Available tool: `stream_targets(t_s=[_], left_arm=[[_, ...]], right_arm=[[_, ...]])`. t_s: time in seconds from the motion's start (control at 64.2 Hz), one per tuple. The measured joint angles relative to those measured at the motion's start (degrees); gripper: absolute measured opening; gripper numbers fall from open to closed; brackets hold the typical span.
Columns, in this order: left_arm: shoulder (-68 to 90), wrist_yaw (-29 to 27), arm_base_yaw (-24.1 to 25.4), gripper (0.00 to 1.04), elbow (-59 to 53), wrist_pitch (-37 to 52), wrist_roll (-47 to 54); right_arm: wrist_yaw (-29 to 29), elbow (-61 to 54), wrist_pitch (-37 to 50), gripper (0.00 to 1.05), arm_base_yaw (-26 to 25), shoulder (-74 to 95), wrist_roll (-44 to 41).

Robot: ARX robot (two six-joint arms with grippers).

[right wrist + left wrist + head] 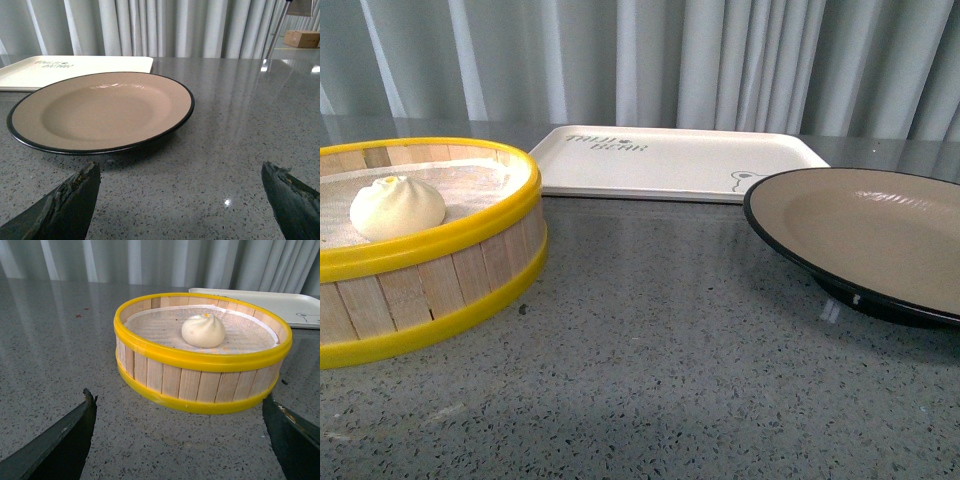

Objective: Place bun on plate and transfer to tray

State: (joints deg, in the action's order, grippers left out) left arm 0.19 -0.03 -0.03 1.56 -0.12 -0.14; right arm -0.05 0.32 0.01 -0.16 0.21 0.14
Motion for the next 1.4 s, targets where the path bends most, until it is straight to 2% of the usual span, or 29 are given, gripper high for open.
stream_targets(t_s=[0.14, 0.171, 0.203, 0.249, 0.343, 0.468, 0.561, 0.639, 0.826, 0.935, 1.122, 1.403], left_arm=[[0.1, -0.3, 0.0, 0.98, 0.0, -0.1, -0.2], [1.7, -3.2, -1.0, 0.98, 1.0, -3.4, -2.3], [5.6, -7.8, -2.4, 0.98, 4.0, -10.2, -5.3], [11.8, -10.6, -2.7, 0.98, 7.5, -14.6, -9.3], [22.8, -7.8, 0.5, 0.98, 15.8, -9.1, -11.9], [30.8, -6.8, 3.4, 0.98, 24.4, -1.7, -12.0], [38.5, -6.1, 2.4, 0.98, 30.4, 2.6, -12.0], [46.2, -5.9, -1.0, 0.98, 35.8, 4.6, -11.5], [64.2, -4.7, -12.2, 0.98, 48.6, 3.7, -7.5], [73.0, -4.8, -15.9, 0.98, 54.9, 0.5, -5.4], [79.3, -5.1, -15.6, 0.98, 57.4, -3.7, -2.7], [77.1, -5.3, -11.1, 0.98, 53.8, -4.6, 0.2]], right_arm=[[0.0, 0.0, 0.0, 0.96, 0.0, 0.0, 0.0], [0.0, 0.0, 0.0, 0.96, 0.0, 0.0, 0.0], [0.0, 0.0, 0.0, 0.96, 0.0, 0.0, 0.0], [0.0, 0.0, 0.0, 0.96, 0.0, 0.0, 0.0], [0.0, 0.0, 0.0, 0.96, 0.0, 0.0, 0.0], [0.0, 0.0, 0.0, 0.96, 0.0, 0.0, 0.0], [0.0, 0.0, 0.0, 0.96, 0.0, 0.0, 0.0], [0.0, 0.0, 0.0, 0.96, 0.0, 0.0, 0.0], [0.0, 0.0, 0.0, 0.96, 0.0, 0.0, 0.0], [0.0, 0.0, 0.0, 0.96, 0.0, 0.0, 0.0], [0.0, 0.0, 0.0, 0.96, 0.0, 0.0, 0.0], [0.0, 0.0, 0.0, 0.96, 0.0, 0.0, 0.0]])
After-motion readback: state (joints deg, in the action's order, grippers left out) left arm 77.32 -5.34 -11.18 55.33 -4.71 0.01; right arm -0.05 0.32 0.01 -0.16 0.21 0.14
